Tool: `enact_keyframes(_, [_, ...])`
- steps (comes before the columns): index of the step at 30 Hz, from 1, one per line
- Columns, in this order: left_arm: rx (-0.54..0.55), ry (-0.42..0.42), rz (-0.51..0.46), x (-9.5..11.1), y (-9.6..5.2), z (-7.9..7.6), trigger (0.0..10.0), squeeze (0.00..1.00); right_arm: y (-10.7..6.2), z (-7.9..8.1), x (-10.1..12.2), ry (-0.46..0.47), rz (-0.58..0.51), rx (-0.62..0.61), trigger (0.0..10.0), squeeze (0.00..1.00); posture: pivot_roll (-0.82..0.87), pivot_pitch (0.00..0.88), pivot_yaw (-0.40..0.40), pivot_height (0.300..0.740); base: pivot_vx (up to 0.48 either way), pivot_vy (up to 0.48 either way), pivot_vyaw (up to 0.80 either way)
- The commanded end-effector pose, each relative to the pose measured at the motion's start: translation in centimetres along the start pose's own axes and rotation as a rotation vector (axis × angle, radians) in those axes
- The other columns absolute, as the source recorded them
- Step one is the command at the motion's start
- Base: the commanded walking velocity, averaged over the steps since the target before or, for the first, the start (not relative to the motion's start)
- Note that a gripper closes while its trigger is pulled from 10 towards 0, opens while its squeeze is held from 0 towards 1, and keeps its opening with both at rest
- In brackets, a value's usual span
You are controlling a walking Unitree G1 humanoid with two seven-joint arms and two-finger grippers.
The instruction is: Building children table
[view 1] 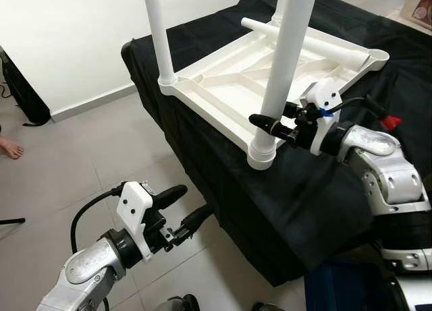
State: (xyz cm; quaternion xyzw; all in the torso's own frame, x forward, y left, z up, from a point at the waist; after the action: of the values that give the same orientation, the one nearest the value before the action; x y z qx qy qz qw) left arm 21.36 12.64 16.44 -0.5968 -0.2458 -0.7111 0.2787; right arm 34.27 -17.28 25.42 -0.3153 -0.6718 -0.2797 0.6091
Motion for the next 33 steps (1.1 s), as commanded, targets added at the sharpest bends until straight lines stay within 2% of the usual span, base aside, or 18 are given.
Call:
enact_keyframes(1, [-0.004,0.005,0.009,0.1,0.0,-0.2,10.0,0.0,-0.4,-0.8,-0.8,-0.048,0.053,-0.137,0.0,0.0,-0.01,0.197,0.005,0.74,0.0,0.0,0.0])
enact_keyframes(5, [0.001,0.005,0.008,0.1,0.1,-0.3,10.0,0.0,-1.0,-0.4,-1.6,-0.058,0.109,-0.293,0.0,0.0,-0.01,0.198,0.0,0.74,0.0,0.0,0.0])
enact_keyframes(8, [0.002,0.001,0.007,0.1,0.2,-0.3,10.0,0.0,-1.8,0.3,-2.9,0.047,0.18,-0.515,0.0,0.0,-0.02,0.197,-0.001,0.74,0.0,0.0,0.0])
enact_keyframes(11, [0.001,0.001,0.006,0.1,0.3,-0.4,10.0,0.0,-2.2,0.5,-3.5,0.075,0.21,-0.588,0.0,0.0,-0.02,0.197,-0.001,0.74,0.0,0.0,0.0])
enact_keyframes(12, [-0.002,-0.001,0.003,0.2,0.5,-0.4,10.0,0.0,-2.8,0.8,-4.2,0.112,0.232,-0.707,0.0,0.0,-0.02,0.196,0.002,0.74,0.0,0.0,0.0])
enact_keyframes(15, [-0.002,-0.002,0.001,0.2,0.6,-0.4,10.0,0.0,-2.9,1.1,-4.4,0.121,0.231,-0.728,0.0,0.0,-0.02,0.197,0.002,0.74,0.0,0.0,0.0])
enact_keyframes(18, [-0.001,-0.006,-0.008,0.3,1.0,-0.4,10.0,0.0,-2.2,1.9,-4.3,0.198,0.154,-0.737,0.0,0.0,-0.02,0.196,0.003,0.74,0.0,0.0,0.0])
enact_keyframes(20, [0.001,-0.006,-0.009,0.3,1.1,-0.4,10.0,0.0,-2.1,2.1,-4.1,0.217,0.144,-0.743,0.0,0.0,-0.02,0.196,0.003,0.74,0.0,0.0,0.0])
enact_keyframes(21, [0.004,-0.009,-0.014,0.3,1.3,-0.5,10.0,0.0,-1.8,2.2,-3.8,0.209,0.121,-0.715,10.0,0.0,-0.02,0.195,0.001,0.74,0.0,0.0,0.0])
enact_keyframes(24, [0.009,-0.015,-0.02,0.3,1.6,-0.7,10.0,0.0,-1.3,2.5,-2.9,0.188,0.073,-0.659,10.0,0.0,-0.03,0.195,0.004,0.74,0.0,0.0,0.0])
enact_keyframes(27, [0.007,-0.016,-0.015,0.0,1.7,-0.9,10.0,0.0,-1.2,2.7,-2.5,0.205,0.027,-0.618,10.0,0.0,-0.03,0.196,0.007,0.74,0.0,0.0,0.0])
enact_keyframes(28, [0.008,-0.018,-0.013,0.0,1.7,-1.0,10.0,0.0,-1.3,2.8,-2.5,0.21,0.019,-0.6,10.0,0.73,-0.03,0.2,0.007,0.74,0.0,0.0,0.0])
enact_keyframes(29, [0.008,-0.019,-0.012,-0.1,1.7,-1.0,10.0,0.0,-1.3,2.9,-2.4,0.214,0.015,-0.588,10.0,1.0,-0.03,0.2,0.007,0.74,0.0,0.0,0.0])
enact_keyframes(30, [0.008,-0.019,-0.012,-0.1,1.7,-1.0,10.0,0.0,-1.3,2.9,-2.4,0.214,0.015,-0.588,10.0,1.0,-0.03,0.2,0.007,0.74,0.0,0.0,0.0])
enact_keyframes(32, [0.008,-0.019,-0.009,-0.2,1.7,-1.3,10.0,0.0,-1.5,3.1,-2.0,0.211,-0.025,-0.478,10.0,1.0,-0.03,0.201,0.008,0.74,0.0,0.0,0.0])
enact_keyframes(33, [0.008,-0.019,-0.009,-0.2,1.7,-1.3,10.0,0.0,-1.5,3.1,-2.0,0.211,-0.025,-0.478,10.0,1.0,-0.03,0.201,0.008,0.74,0.0,0.0,0.0])
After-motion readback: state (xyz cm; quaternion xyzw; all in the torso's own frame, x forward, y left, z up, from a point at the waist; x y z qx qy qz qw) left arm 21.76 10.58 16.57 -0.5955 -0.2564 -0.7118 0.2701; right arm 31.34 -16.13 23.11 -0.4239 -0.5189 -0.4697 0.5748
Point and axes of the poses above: a point about 5 cm out from each wrist's last joint towards the gripper, its own y axis pointing out of the wrist towards the gripper, its own x axis along the axis of the wrist's last joint, z = x × y, the point moved 1 cm from there along y, pointing out of the wrist towards the gripper, and after that the axes turned 13 degrees about y, right-handed, at the moved point
